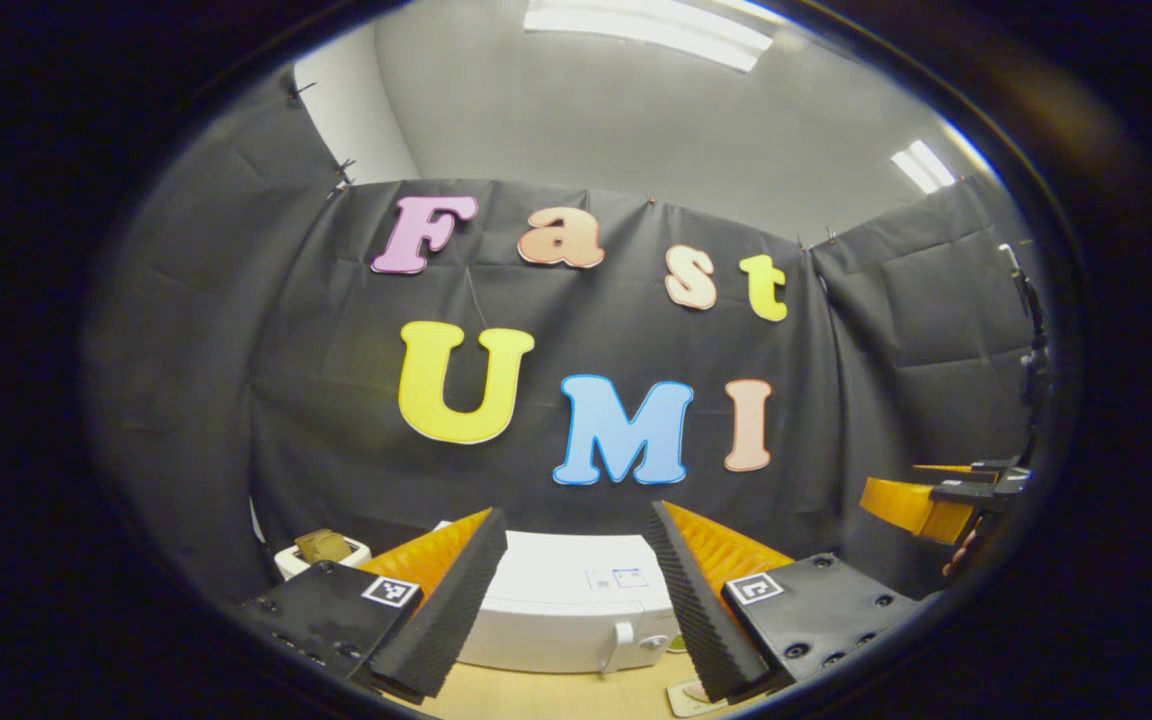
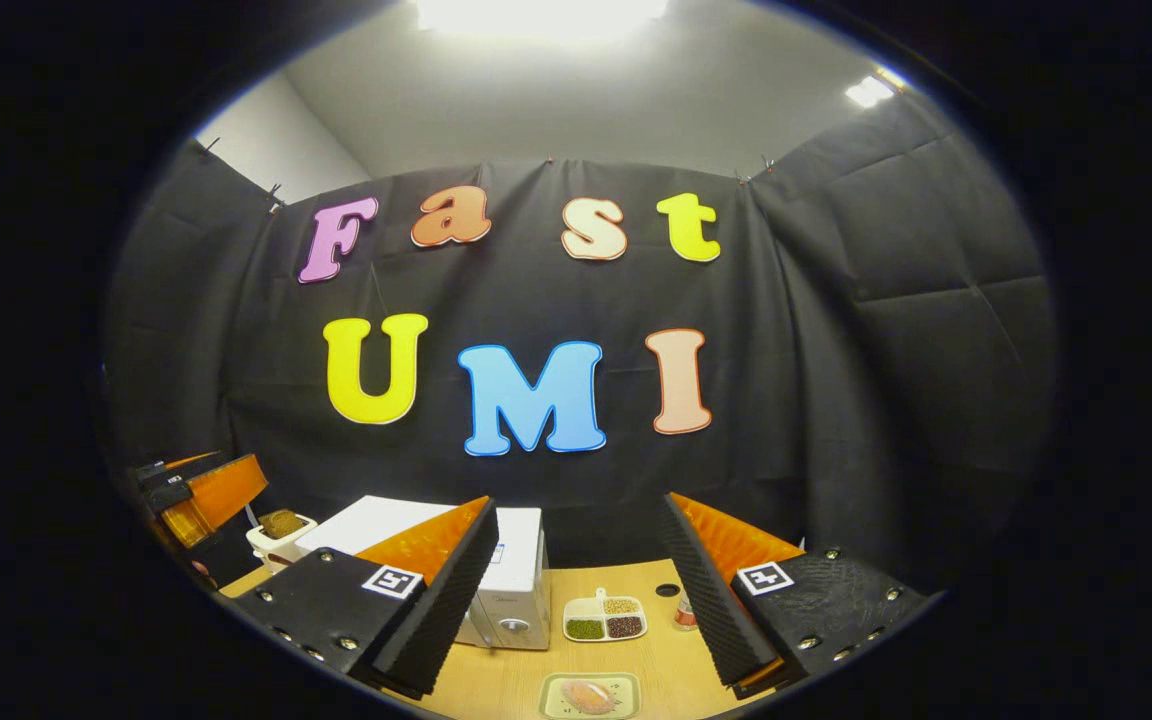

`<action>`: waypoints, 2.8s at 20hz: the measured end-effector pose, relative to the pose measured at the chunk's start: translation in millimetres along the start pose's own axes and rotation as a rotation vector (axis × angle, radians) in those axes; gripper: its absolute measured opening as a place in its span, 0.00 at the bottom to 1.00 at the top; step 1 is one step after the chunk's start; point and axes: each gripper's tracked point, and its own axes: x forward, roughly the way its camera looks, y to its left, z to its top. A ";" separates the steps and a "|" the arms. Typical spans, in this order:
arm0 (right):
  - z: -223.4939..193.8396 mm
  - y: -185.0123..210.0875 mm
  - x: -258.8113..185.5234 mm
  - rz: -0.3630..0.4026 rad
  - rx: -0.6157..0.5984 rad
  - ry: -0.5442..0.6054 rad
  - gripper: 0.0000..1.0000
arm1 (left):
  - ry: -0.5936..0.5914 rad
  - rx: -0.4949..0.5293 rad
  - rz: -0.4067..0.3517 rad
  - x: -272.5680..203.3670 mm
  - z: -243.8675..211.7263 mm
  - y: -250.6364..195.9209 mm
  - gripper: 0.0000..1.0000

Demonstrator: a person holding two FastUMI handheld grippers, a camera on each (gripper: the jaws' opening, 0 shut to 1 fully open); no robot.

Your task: Open the microwave oven with the left hand, put the food in, and close the microwave oven.

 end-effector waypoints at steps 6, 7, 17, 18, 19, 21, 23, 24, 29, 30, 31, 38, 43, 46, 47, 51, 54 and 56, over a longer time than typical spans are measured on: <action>-15.5 -17.2 8.2 0.047 0.004 0.005 0.98 | 0.051 0.038 -0.051 19.2 -63.6 -41.2 0.93; -19.9 -22.5 8.7 0.048 -0.003 0.013 0.98 | 0.070 0.042 -0.067 24.4 -81.0 -48.7 0.94; -44.0 -67.1 24.7 0.035 0.014 0.065 0.98 | 0.280 0.066 -0.074 81.0 -256.9 -72.1 0.96; -44.4 -69.6 27.9 0.041 0.012 0.068 0.98 | 0.302 0.063 -0.067 84.9 -271.7 -73.3 0.96; -45.7 -72.4 30.6 0.045 0.009 0.069 0.98 | 0.316 0.060 -0.063 89.6 -283.7 -74.9 0.94; -50.4 -76.4 35.4 0.056 0.002 0.078 0.98 | 0.344 0.066 -0.046 99.4 -307.0 -76.1 0.94; -57.2 -82.6 41.3 0.067 0.001 0.099 0.98 | 0.374 0.061 -0.031 109.2 -326.4 -75.3 0.94; -60.7 -86.3 44.0 0.068 0.002 0.107 0.98 | 0.384 0.055 -0.020 113.5 -334.5 -72.1 0.96; -71.1 -100.6 55.0 0.068 0.043 0.130 0.98 | 0.463 0.044 -0.026 125.4 -367.9 -71.0 0.84; -72.4 -101.6 56.7 0.071 0.049 0.137 0.98 | 0.467 0.062 -0.018 126.7 -369.4 -68.4 0.72; -73.7 -103.2 58.3 0.074 0.049 0.140 0.98 | 0.479 0.064 -0.026 127.5 -373.2 -69.8 0.60; -83.5 -106.6 50.3 0.051 0.080 0.162 0.98 | 0.513 0.118 -0.033 123.6 -373.1 -74.6 0.22; -75.8 -102.8 37.2 0.025 0.069 0.143 0.98 | 0.541 0.116 -0.070 122.8 -373.8 -75.8 0.11; -75.3 -91.2 30.2 0.025 0.071 0.139 0.98 | 0.561 0.132 -0.103 100.7 -371.2 -73.2 0.11; -76.3 -88.0 28.5 0.023 0.072 0.138 0.98 | 0.553 0.139 -0.117 84.4 -368.8 -71.2 0.11; -83.1 -58.7 21.8 0.064 0.116 0.160 0.98 | 0.581 0.134 -0.194 39.1 -363.3 -62.3 0.11; -77.3 -32.7 13.9 0.099 0.146 0.160 0.98 | 0.602 0.167 -0.240 16.5 -358.2 -53.5 0.11; -75.0 -20.2 5.5 0.104 0.151 0.157 0.98 | 0.616 0.176 -0.280 -1.3 -356.2 -47.5 0.11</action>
